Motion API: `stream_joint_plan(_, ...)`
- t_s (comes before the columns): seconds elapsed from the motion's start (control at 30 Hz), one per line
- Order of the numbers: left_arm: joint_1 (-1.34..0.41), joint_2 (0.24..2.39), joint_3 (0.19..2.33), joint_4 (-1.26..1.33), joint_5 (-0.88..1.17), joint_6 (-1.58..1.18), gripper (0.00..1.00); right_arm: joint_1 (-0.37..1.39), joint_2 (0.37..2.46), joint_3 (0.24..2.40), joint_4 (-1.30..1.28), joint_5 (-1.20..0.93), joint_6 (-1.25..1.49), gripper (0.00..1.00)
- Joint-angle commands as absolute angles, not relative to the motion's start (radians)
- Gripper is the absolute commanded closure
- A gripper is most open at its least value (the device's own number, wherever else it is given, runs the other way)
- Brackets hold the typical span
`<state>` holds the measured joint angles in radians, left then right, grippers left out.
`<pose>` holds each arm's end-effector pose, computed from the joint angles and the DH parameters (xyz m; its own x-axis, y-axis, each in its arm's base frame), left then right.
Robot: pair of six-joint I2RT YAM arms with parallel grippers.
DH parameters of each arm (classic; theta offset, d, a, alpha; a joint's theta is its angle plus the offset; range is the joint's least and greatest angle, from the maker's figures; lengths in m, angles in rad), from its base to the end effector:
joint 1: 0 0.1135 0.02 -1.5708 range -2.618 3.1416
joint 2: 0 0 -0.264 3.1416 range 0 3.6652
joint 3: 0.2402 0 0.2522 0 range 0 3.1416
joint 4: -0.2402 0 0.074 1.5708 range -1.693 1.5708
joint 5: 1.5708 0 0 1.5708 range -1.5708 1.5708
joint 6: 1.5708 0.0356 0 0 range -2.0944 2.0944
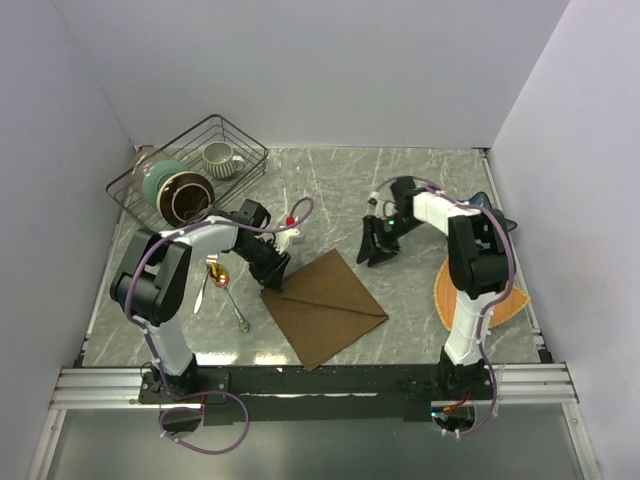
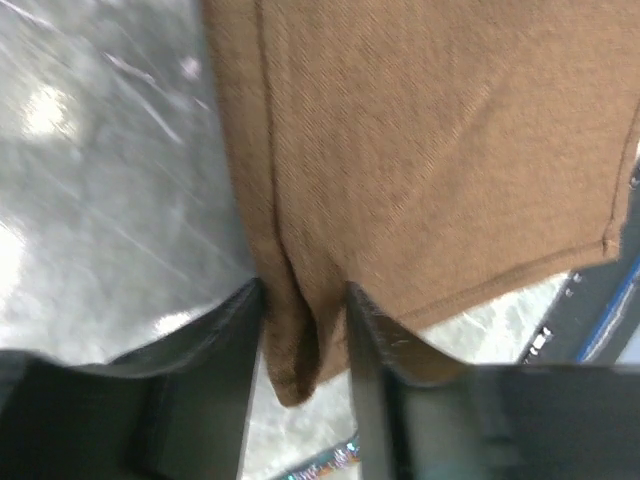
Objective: Fold the napkin into a case and place the utensils inside
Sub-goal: Rotate the upper triangle-folded napkin at the center of the board, then pick up the upper triangle-folded napkin from the center of the board.
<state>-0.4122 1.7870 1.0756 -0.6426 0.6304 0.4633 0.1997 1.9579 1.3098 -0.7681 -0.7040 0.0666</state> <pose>0.2880 -0.1488 0.1565 -0.6039 0.6581 -0.4497 0.7933 0.4418 -0.4189 0.3549 0.0953 0.1580 -0.9829 -0.1472 -0.1111 -0.1839 0.7388 0.6484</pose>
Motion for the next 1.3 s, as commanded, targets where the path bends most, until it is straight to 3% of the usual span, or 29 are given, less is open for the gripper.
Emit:
stream_joint_plan(0.0, -0.41, 1.694, 1.065, -0.709, 0.673, 0.457, 0.49, 0.297, 2.023, 1.397, -0.704, -0.729, 0.098, 0.49)
stream_joint_plan(0.03, -0.405, 1.681, 1.062, -0.686, 0.675, 0.45, 0.42, 0.307, 2.035, 1.42, -0.697, -0.726, 0.103, 0.49)
stream_joint_plan(0.23, -0.348, 1.647, 1.094, -0.58, 0.715, 0.381, 0.31, 0.344, 2.114, 1.47, -0.64, -0.712, 0.133, 0.62)
stream_joint_plan(0.6, -0.327, 1.903, 1.31, -0.246, 0.894, 0.065, 0.26, 0.367, 2.063, 1.453, -0.601, -0.733, 0.124, 0.97)
stream_joint_plan(0.83, -0.342, 2.078, 1.414, -0.216, 0.96, -0.032, 0.21, 0.396, 2.016, 1.43, -0.574, -0.723, 0.113, 1.0)
stream_joint_plan(1.27, -0.368, 2.117, 1.344, -0.101, 1.15, -0.098, 0.26, 0.416, 1.977, 1.413, -0.558, -0.715, 0.091, 1.0)
